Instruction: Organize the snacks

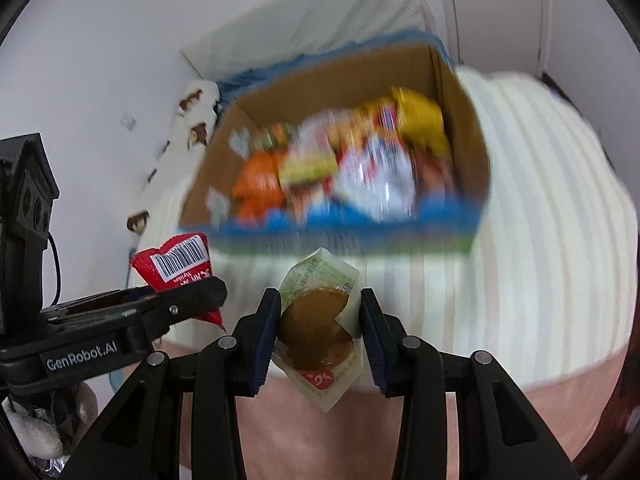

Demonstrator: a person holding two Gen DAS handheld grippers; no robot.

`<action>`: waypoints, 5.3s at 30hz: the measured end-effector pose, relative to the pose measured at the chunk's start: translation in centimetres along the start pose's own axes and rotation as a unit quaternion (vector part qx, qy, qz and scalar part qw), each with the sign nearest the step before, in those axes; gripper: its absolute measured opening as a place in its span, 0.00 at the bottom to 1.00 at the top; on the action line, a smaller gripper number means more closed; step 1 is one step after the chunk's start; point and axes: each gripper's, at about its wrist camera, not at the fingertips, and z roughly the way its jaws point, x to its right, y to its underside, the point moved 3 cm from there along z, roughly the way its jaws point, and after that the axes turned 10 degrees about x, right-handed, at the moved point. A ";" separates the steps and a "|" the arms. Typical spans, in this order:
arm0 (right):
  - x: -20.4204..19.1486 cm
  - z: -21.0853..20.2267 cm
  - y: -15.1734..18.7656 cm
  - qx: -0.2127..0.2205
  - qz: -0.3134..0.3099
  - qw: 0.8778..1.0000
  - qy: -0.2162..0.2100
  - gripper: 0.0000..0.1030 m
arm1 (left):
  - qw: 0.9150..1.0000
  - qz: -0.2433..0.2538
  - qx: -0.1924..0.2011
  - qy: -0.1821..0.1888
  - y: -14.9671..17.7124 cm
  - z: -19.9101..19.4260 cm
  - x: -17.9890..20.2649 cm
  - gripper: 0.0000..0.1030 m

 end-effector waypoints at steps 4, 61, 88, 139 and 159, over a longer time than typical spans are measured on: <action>-0.5 1.4 -6.8 0.006 -0.014 1.000 0.001 0.41 | 1.000 0.019 0.001 0.004 -5.9 0.5 0.5 0.42; 4.2 10.3 -13.1 -0.055 -0.024 0.990 0.128 0.96 | 0.992 0.024 0.036 -0.117 -14.0 6.8 -6.1 0.91; -3.5 -16.7 -0.9 0.157 -0.078 0.977 0.119 0.96 | 0.958 0.062 0.238 -0.148 1.6 -15.7 -0.5 0.91; -3.9 -15.0 -2.9 0.177 -0.092 0.968 0.155 0.99 | 0.956 0.049 0.220 -0.187 0.5 -11.9 -2.1 1.00; -3.3 -13.7 -2.7 0.167 -0.081 0.969 0.165 1.00 | 0.957 0.055 0.214 -0.190 -0.1 -11.0 -1.8 1.00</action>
